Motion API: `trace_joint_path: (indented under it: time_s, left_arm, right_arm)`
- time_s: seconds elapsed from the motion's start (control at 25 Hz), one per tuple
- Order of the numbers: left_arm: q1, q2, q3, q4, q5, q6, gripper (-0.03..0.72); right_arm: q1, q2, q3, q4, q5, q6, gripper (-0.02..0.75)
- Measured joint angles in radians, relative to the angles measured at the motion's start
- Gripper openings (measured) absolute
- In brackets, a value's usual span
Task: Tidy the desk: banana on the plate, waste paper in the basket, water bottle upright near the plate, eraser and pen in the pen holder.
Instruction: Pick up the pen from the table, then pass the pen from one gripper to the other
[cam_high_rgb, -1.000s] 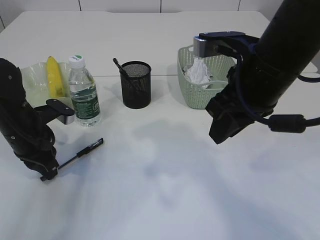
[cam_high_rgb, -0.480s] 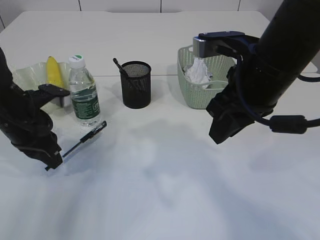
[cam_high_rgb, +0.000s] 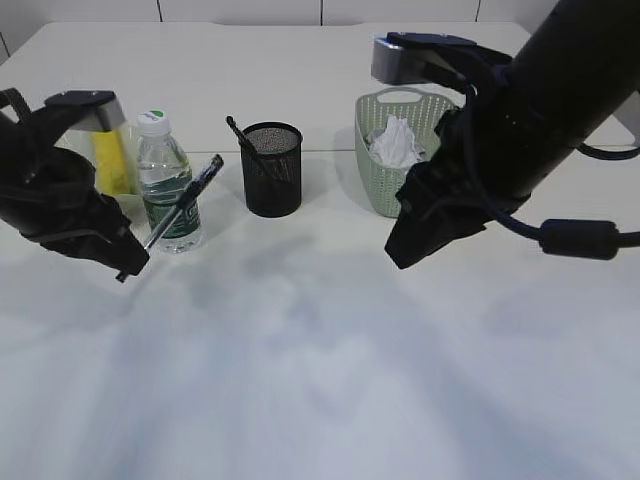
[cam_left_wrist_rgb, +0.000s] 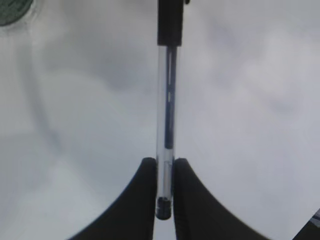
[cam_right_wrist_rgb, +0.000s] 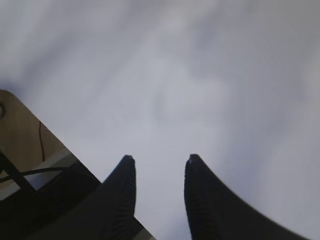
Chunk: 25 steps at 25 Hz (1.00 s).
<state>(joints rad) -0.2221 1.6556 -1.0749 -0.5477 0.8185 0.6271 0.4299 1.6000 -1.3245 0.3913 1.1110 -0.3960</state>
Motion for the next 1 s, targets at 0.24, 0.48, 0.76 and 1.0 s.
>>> trace_joint_path:
  time_s: [0.24,0.48,0.76,1.0]
  left_arm:
    - [-0.057,-0.081,0.006,-0.03,0.002,0.009,0.04]
    - [-0.112,-0.147,0.006,-0.074,-0.002,0.01,0.04]
    - [-0.113,-0.208,0.006,-0.148,-0.024,0.01,0.04]
    - [-0.113,-0.239,0.006,-0.219,-0.03,0.01,0.04]
  right_arm:
    - [-0.005,-0.019,0.006,0.147,-0.06,-0.053,0.25]
    - [-0.015,-0.019,0.006,0.422,-0.166,-0.093,0.265]
    - [-0.015,-0.019,0.006,0.622,-0.299,-0.098,0.269]
    - [-0.015,-0.019,0.006,0.821,-0.406,-0.175,0.27]
